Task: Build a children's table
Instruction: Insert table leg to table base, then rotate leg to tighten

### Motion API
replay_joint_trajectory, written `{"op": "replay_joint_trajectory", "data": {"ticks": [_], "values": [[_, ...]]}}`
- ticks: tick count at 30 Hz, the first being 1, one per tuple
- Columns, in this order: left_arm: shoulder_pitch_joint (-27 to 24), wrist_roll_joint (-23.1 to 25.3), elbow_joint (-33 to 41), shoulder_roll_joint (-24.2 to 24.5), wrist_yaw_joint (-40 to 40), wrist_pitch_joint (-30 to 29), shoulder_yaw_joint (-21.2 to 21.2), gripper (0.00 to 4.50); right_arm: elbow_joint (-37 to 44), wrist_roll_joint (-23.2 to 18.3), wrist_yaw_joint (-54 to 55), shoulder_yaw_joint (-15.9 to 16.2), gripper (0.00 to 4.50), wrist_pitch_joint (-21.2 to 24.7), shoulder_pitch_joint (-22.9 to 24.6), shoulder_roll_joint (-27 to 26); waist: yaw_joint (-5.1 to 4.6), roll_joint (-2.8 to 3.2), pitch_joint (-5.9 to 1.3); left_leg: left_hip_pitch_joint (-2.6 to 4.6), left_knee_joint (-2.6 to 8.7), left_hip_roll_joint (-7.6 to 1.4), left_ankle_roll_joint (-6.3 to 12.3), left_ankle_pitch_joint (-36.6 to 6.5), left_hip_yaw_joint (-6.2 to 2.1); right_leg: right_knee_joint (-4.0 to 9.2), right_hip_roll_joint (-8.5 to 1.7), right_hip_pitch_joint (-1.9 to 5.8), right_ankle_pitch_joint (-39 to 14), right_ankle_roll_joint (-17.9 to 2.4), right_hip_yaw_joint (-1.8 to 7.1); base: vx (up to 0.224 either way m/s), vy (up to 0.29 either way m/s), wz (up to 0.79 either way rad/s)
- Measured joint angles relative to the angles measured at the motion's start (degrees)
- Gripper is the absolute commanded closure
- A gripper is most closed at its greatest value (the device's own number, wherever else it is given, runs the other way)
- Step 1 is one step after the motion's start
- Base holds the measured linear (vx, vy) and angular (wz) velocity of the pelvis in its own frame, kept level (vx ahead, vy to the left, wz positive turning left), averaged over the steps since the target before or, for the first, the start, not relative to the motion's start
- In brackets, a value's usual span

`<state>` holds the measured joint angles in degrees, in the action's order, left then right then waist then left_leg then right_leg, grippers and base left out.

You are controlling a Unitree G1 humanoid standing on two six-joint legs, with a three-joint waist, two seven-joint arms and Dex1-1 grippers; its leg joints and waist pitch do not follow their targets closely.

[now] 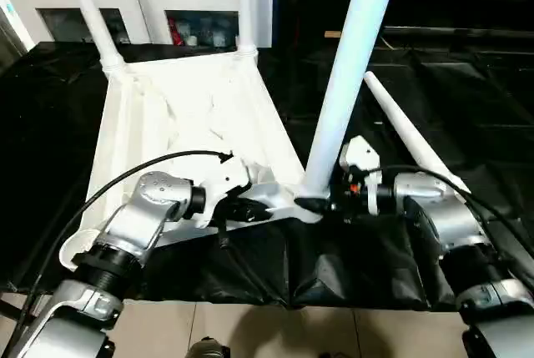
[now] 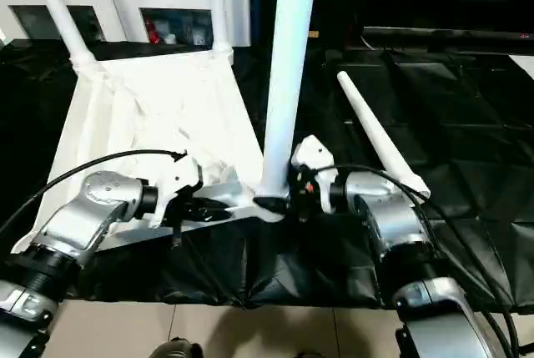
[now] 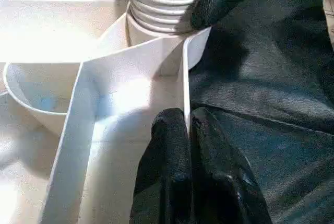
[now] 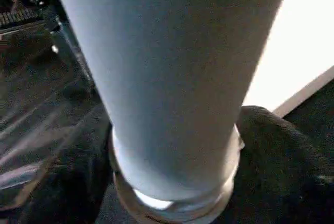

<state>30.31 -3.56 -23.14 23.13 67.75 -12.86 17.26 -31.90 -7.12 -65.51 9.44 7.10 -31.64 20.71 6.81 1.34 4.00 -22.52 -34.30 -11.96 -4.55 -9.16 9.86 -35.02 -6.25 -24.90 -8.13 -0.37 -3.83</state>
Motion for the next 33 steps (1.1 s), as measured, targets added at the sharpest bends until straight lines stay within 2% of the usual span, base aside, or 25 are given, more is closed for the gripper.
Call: {"op": "replay_joint_trajectory", "data": {"ticks": [9, 16, 20, 23, 26, 30, 31, 33], "values": [[-0.38, -0.01, 0.82, 0.34, 0.5, -0.03, 0.0, 4.5, 1.41, -0.15, -1.27, 0.51, 1.64, 0.73, 0.49, 0.17, 0.0, 0.0, 0.0, 0.0, 0.0, 0.0, 0.0, 0.0, -0.01, -0.01, 0.0, 0.0, -0.14, 0.24, 0.0, 0.0, 0.0, 0.0], [-0.51, 0.33, 0.45, -1.25, -1.68, -0.44, -0.06, 4.5, 1.85, -0.13, 1.07, -0.34, 1.75, 1.47, 1.4, -0.76, 0.08, 0.0, 0.0, -0.02, -0.01, 0.0, 0.0, 0.0, -0.01, -0.02, 0.0, 0.01, -0.13, 0.21, 0.01, 0.0, 0.0, 0.0], [0.96, 2.29, -2.46, -4.96, -8.68, -1.34, -0.47, 4.5, -1.51, 0.49, 10.8, -3.22, 1.76, 1.19, 1.38, -4.6, -0.44, -0.01, -0.03, 0.1, -0.04, 0.02, 0.0, 0.0, -0.01, -0.01, 0.0, 0.07, -0.15, 0.25, 0.02, 0.0, 0.0, 0.0], [4.81, 5.0, -7.97, -11.45, -19.85, -3.59, -1.64, 4.5, -7.01, 2.01, 28.36, -7.94, 1.76, 1.03, -1.52, -10.84, -1.31, 0.02, -0.04, 0.18, -0.03, 0.09, 0.0, 0.0, -0.01, 0.02, 0.0, 0.07, -0.18, 0.31, 0.02, 0.0, 0.0, 0.0], [6.48, 5.65, -10.55, -14.63, -25.85, -4.59, -1.84, 4.5, -10.12, 2.58, 39.72, -9.72, 1.76, 0.69, -3.5, -14.54, -1.88, 0.14, -0.11, 0.24, 0.01, 0.12, 0.0, 0.0, -0.04, 0.05, 0.0, 0.07, -0.19, 0.32, -0.03, 0.0, 0.0, 0.0], [7.4, 6.27, -12.01, -15.91, -28.45, -4.39, -1.91, 4.5, -13.13, 3.01, 46.15, -10.83, 1.76, -1.75, -4.91, -17.04, -1.98, 0.19, -0.15, 0.25, 0.04, 0.12, 0.0, 0.0, -0.06, 0.08, 0.0, 0.06, -0.19, 0.33, -0.13, 0.0, 0.0, 0.0], [7.4, 6.41, -12.03, -15.91, -28.42, -4.19, -1.9, 4.5, -13.52, 3.1, 46.29, -10.95, 1.2, -2.46, -4.95, -17.2, -1.98, 0.19, -0.15, 0.25, 0.04, 0.12, 0.0, 0.0, -0.06, 0.08, 0.0, 0.06, -0.19, 0.33, -0.13, 0.0, 0.0, 0.0], [7.4, 6.75, -12.03, -15.9, -28.0, -3.83, -1.92, 4.5, -14.03, 3.1, 46.23, -11.37, 1.2, -3.48, -4.96, -17.58, -2.01, 0.19, -0.15, 0.25, 0.04, 0.11, 0.0, 0.0, -0.05, 0.08, 0.0, 0.06, -0.19, 0.33, -0.12, 0.0, 0.0, 0.0]]}}
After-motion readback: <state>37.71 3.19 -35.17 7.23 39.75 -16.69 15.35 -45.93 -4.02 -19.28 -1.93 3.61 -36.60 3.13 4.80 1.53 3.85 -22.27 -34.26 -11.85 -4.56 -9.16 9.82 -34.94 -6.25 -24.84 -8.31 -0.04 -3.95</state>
